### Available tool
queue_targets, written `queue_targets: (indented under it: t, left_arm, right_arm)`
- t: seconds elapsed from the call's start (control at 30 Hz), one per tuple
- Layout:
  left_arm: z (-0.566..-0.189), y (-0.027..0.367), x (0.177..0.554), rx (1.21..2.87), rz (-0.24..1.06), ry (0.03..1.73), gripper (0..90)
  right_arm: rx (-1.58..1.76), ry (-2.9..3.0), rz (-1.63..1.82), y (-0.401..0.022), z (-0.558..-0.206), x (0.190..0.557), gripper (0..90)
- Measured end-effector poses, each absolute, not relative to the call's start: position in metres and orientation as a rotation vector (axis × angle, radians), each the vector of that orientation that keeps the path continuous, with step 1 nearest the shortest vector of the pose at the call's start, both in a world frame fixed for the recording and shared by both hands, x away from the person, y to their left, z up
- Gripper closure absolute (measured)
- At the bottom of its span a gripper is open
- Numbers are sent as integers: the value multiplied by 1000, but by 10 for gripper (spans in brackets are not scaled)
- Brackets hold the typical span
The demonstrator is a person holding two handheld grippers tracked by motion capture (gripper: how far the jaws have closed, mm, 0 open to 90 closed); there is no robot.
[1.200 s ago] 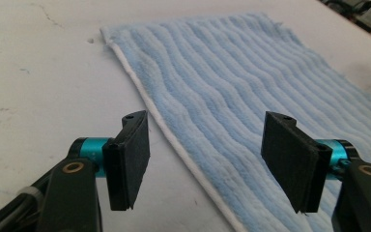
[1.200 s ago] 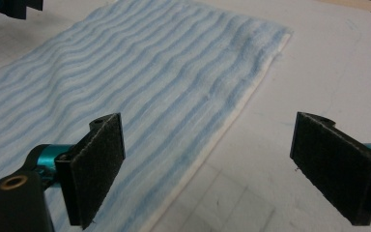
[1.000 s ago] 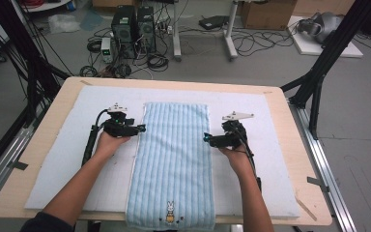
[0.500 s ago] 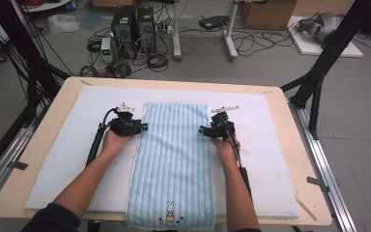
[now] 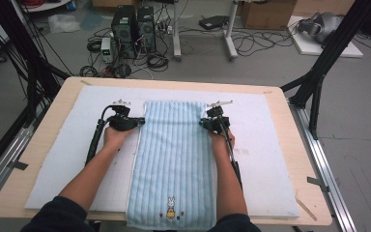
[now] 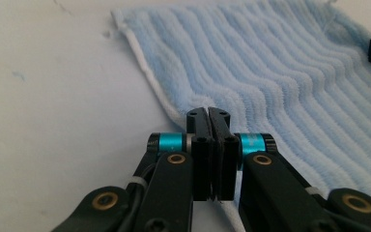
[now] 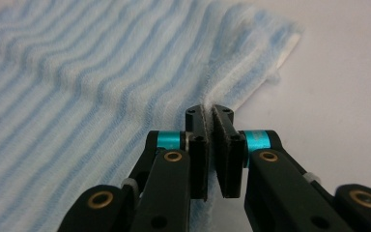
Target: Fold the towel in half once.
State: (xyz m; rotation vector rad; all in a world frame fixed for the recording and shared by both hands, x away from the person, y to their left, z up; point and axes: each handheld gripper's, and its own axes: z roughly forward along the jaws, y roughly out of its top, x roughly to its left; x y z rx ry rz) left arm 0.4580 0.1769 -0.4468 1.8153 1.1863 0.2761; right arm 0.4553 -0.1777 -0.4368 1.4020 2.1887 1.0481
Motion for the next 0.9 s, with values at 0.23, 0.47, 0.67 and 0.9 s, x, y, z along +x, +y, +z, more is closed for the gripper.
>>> queue_targets:
  t: [0.23, 0.47, 0.67, 0.9]
  left_arm:
    - [-443, 183, 459, 1787, 232, 1164, 878]
    - [-421, 184, 442, 1772, 261, 1079, 878]
    - [-408, 185, 418, 1764, 272, 1001, 877]
    - [-414, 189, 378, 1769, 228, 947, 875]
  right_arm:
    - [1421, 2158, 1152, -184, -432, 457, 853]
    - [1371, 2179, 1194, -189, -419, 445, 853]
    - [1359, 2160, 1272, -197, -407, 423, 849]
    - [1268, 2207, 1259, -196, -403, 380, 845]
